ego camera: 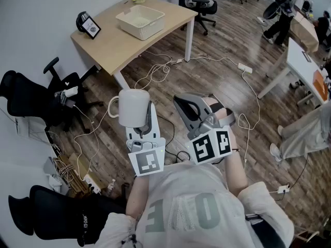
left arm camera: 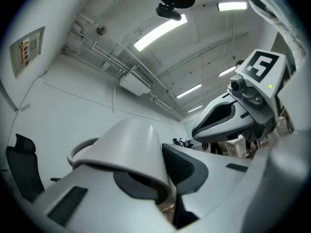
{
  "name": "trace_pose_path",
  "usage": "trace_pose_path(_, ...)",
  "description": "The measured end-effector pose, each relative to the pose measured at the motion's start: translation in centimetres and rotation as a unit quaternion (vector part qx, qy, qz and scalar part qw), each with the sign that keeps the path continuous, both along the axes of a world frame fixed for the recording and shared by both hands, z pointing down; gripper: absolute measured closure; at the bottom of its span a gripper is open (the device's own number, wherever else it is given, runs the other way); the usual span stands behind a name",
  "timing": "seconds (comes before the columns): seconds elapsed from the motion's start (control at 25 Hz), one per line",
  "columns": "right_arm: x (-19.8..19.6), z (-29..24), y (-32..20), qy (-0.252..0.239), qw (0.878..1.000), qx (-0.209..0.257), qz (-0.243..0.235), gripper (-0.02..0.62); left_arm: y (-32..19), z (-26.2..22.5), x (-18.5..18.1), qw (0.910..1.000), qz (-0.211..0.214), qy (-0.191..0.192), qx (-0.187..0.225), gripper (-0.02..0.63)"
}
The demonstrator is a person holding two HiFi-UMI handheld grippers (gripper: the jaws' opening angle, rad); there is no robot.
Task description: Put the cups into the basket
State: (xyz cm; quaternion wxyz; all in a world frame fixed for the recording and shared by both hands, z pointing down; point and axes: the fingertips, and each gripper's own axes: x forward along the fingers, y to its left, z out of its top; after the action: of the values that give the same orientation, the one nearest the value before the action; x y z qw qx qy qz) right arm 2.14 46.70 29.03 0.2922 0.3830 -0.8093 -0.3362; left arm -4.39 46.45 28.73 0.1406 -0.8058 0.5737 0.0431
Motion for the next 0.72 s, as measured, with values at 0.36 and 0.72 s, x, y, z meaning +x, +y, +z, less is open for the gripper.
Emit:
trace_pose_path(0.36, -1.4, 0.2, -0.2, -0.005, 1.000, -0.006, -0.005, 0.597, -0.2, -0.3, -1.2, 1.0000, 0.000, 0.001, 0.007, 0.557)
trace_pose_path(0.72, -3.5, -0.1, -0.8, -0.032, 0.999, -0.015, 0.006, 0.597, -1.4, -0.1, -4.5, 0.9998, 0.005, 0.019, -0.001, 0.557)
